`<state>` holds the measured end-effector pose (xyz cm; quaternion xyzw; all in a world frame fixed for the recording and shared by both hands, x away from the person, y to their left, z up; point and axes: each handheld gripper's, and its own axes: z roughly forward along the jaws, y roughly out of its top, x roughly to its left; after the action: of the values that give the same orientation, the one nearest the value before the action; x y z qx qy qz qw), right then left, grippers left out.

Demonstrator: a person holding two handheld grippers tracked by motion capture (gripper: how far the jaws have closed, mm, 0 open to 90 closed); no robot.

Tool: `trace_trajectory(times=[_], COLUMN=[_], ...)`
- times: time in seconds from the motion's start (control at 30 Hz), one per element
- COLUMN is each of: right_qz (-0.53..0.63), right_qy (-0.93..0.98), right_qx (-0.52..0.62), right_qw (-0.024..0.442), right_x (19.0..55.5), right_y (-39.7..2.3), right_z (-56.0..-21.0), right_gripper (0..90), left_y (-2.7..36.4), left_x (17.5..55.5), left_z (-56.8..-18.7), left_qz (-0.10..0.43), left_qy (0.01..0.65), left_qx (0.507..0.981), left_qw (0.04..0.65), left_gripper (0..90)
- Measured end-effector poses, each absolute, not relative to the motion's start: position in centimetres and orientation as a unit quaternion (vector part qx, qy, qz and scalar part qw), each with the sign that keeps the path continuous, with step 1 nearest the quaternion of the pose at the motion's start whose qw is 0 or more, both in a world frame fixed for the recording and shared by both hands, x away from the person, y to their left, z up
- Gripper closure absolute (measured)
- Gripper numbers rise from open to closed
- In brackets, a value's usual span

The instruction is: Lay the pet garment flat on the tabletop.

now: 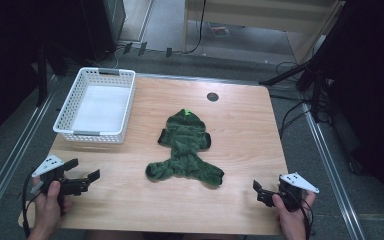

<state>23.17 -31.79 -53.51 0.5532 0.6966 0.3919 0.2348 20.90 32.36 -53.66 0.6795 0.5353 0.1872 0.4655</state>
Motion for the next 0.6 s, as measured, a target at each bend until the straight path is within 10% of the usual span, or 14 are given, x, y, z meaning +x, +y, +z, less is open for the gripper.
trace_trajectory(times=[0.6], right_qz=[0.376], right_qy=[0.685], right_qx=[0.577], right_qw=[0.239], right_x=[21.9], right_y=[-34.9], right_z=[-54.7], right_gripper=[0.0], left_y=[38.8], left_x=[17.8], left_z=[-54.7], left_qz=[0.229], left_qy=[0.57], left_qx=[0.661], left_qw=[0.431], left_gripper=[0.0])
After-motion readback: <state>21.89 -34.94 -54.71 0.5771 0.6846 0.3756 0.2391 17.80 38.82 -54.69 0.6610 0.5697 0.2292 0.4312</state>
